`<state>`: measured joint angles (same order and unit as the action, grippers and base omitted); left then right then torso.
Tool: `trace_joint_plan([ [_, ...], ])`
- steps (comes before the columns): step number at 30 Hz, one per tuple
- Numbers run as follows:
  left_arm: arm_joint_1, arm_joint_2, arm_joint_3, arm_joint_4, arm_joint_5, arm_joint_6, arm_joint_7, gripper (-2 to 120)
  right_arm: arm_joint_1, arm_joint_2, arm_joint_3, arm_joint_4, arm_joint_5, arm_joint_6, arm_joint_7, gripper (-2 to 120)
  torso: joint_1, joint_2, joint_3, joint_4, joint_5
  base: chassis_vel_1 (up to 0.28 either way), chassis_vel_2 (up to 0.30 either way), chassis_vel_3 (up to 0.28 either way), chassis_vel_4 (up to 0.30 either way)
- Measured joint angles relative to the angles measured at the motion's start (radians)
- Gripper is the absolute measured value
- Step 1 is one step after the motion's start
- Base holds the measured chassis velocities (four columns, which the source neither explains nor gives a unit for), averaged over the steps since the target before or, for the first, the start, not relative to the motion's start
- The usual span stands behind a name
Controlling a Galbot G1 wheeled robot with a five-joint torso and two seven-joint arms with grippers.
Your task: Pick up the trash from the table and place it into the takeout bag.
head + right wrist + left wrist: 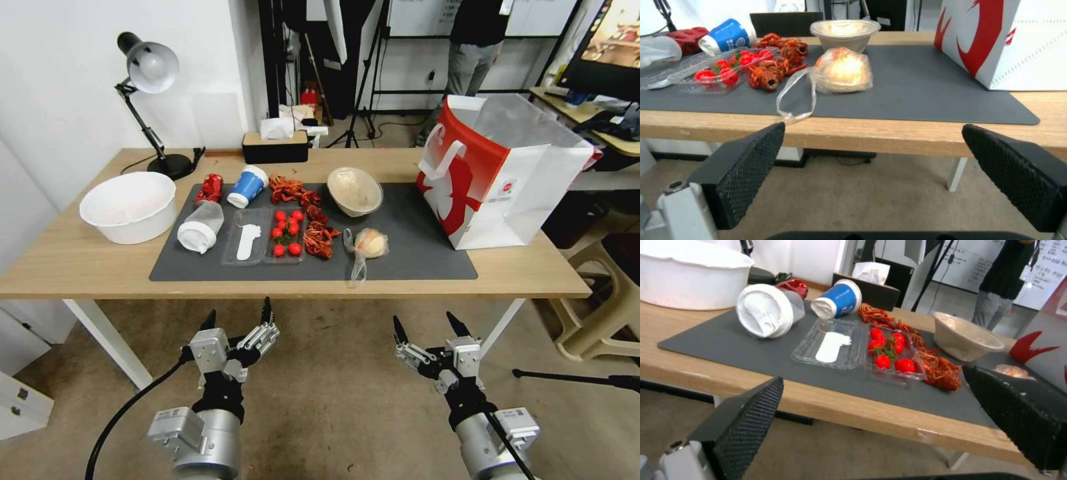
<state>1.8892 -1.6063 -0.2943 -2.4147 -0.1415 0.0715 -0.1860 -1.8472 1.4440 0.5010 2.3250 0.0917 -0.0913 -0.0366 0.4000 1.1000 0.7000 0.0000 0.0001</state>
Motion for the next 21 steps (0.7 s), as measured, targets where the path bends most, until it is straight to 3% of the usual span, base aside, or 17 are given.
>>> trace_joint_plan([
  [5, -0.018, 0.011, -0.024, 0.014, -0.001, 0.009, 0.012, 100, 0.004, -0.015, 0.008, -0.003, 0.017, 0.000, -0.006, 100, 0.000, 0.000, 0.000, 0.0000, -0.0001, 0.000, 0.000, 0.000, 0.000],
  [13, -0.065, 0.095, -0.145, 0.069, -0.006, 0.015, 0.053, 100, 0.009, -0.028, 0.008, -0.013, 0.022, 0.000, -0.009, 100, 0.000, 0.000, 0.000, -0.0002, -0.0002, 0.000, 0.000, 0.000, 0.000],
  [21, -0.073, 0.115, -0.174, 0.083, -0.014, 0.013, 0.062, 100, 0.032, -0.054, 0.001, -0.020, 0.060, -0.007, -0.009, 100, 0.000, 0.000, 0.000, 0.0000, -0.0001, 0.000, 0.000, 0.000, 0.000],
])
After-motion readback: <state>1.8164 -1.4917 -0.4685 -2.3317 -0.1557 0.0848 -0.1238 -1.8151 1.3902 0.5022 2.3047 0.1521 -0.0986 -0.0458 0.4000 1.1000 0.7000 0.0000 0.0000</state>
